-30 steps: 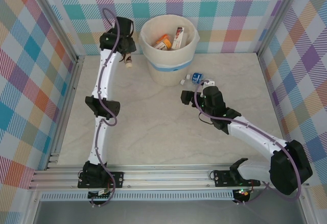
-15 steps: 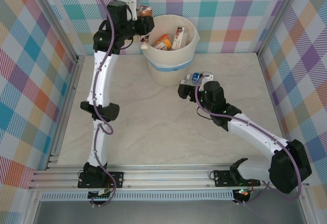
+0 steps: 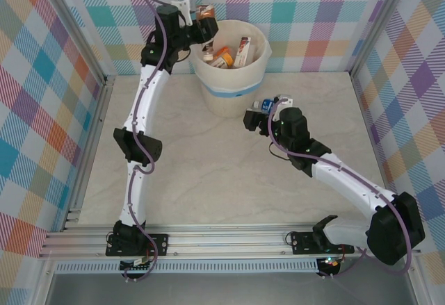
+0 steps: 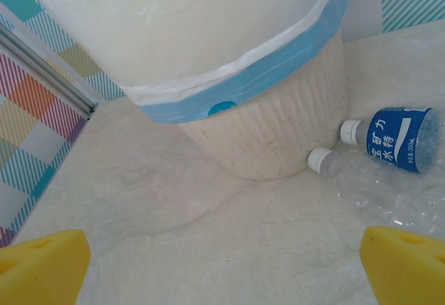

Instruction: Put the plastic bottles in the bin

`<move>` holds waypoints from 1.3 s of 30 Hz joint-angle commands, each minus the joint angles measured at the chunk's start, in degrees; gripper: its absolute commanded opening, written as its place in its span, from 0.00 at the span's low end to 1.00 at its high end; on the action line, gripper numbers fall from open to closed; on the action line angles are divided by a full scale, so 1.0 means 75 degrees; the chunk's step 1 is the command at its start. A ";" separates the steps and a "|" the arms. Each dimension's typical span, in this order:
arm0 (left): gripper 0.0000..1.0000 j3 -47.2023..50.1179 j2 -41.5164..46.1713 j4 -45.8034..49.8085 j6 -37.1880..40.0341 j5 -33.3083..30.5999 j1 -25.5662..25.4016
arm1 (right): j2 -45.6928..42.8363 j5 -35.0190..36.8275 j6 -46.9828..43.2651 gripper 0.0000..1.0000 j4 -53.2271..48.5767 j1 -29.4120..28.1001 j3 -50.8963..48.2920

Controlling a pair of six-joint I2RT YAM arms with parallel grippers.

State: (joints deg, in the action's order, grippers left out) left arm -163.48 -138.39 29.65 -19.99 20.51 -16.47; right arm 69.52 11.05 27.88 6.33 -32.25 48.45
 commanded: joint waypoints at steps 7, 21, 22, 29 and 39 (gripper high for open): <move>1.00 0.1988 0.1306 -0.1148 0.0034 0.0472 0.0015 | 0.0470 -0.0546 0.0023 1.00 -0.0703 0.0473 0.0481; 1.00 0.5787 0.4649 -0.1166 0.0487 0.0728 -0.0078 | 0.2044 -0.2098 -0.1821 1.00 -0.1899 0.2280 0.1382; 1.00 0.5835 0.4696 -0.1129 0.0322 0.0782 -0.0078 | 0.2155 -0.2209 -0.1976 1.00 -0.1970 0.2395 0.1423; 1.00 0.8073 0.5692 -0.2897 -0.0553 0.0696 -0.0078 | 0.3182 -0.2672 -0.2966 1.00 -0.2828 0.2855 0.2117; 1.00 1.0926 0.7701 -0.4357 -0.0880 -0.0590 -0.0035 | 0.4588 -0.2323 -0.4781 1.00 -0.4235 0.2870 0.3379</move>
State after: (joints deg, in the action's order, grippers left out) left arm -84.60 -86.96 5.17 -24.75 20.34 -16.73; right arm 101.71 -6.61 -1.06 -20.93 -10.81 71.09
